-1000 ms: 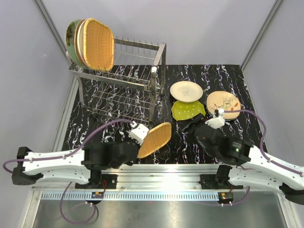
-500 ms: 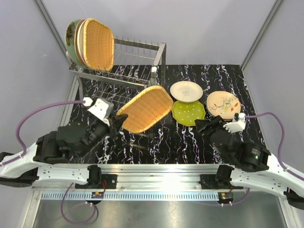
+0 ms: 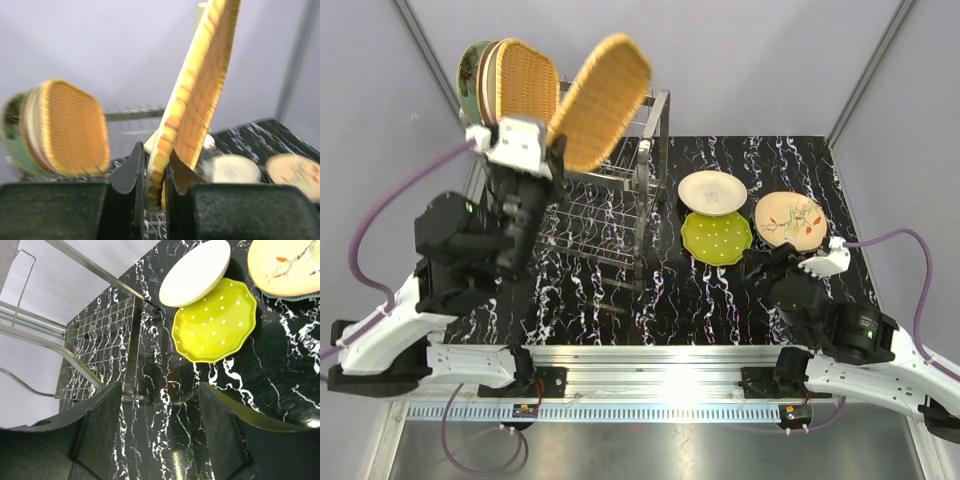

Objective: Load the plates into the dish rack
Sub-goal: Insert the plate into the dish rack

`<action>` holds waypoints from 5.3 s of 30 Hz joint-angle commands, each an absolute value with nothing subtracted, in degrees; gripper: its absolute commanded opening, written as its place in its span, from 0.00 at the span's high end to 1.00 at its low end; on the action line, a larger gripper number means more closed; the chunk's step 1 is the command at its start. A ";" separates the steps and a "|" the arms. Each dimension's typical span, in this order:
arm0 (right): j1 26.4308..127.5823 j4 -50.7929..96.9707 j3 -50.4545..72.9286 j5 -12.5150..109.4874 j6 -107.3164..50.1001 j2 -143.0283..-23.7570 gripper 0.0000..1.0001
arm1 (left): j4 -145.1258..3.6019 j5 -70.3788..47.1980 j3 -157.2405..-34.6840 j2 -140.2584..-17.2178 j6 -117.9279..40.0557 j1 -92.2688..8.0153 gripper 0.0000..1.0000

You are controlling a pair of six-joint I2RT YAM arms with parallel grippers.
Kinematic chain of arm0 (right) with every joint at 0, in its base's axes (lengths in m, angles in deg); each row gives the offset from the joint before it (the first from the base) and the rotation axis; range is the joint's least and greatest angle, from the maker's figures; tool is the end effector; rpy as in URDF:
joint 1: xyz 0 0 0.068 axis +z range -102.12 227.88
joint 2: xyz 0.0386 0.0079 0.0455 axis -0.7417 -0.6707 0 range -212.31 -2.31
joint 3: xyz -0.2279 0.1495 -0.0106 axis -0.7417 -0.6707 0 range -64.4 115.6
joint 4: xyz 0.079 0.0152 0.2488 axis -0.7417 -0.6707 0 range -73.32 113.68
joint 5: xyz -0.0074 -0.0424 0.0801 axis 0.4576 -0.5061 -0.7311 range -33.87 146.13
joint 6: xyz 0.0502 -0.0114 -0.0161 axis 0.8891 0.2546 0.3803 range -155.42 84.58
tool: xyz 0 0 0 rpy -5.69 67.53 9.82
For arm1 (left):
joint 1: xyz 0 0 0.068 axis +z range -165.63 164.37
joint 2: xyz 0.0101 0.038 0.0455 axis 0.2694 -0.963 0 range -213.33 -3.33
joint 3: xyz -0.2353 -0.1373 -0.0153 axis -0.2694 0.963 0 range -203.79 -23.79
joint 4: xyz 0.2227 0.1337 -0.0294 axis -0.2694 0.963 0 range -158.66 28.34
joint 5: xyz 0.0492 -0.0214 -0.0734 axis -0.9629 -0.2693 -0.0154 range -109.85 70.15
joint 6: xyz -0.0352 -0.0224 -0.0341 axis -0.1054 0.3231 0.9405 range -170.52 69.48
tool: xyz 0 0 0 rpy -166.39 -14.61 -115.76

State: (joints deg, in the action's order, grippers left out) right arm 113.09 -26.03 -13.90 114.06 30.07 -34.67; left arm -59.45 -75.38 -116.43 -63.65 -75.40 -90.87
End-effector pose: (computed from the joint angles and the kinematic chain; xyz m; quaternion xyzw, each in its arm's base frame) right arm 0.0653 0.0694 0.3395 0.2382 0.7630 0.2118 0.5623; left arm 0.0667 -0.1384 0.5616 0.1243 0.6111 -0.0818 0.7774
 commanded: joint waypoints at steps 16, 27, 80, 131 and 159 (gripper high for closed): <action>113.27 -9.36 -8.94 113.34 4.92 -45.20 0.21 | -53.98 -44.92 -134.28 -77.51 -58.96 -47.01 1.00; 109.14 -7.43 -9.11 105.44 4.21 -50.65 0.20 | -59.16 -40.51 -124.26 -75.40 -55.26 -37.35 1.00; 96.13 -4.70 -9.90 87.77 3.69 -59.53 0.18 | -76.30 -43.49 -107.47 -71.71 -47.70 -33.38 1.00; 93.67 -3.47 -12.19 83.37 4.92 -60.41 0.17 | -74.02 -43.32 -103.07 -72.24 -46.56 -33.38 0.92; 93.49 -3.65 -13.33 82.23 6.06 -59.09 0.17 | -71.56 -42.70 -101.40 -69.69 -45.59 -33.38 0.55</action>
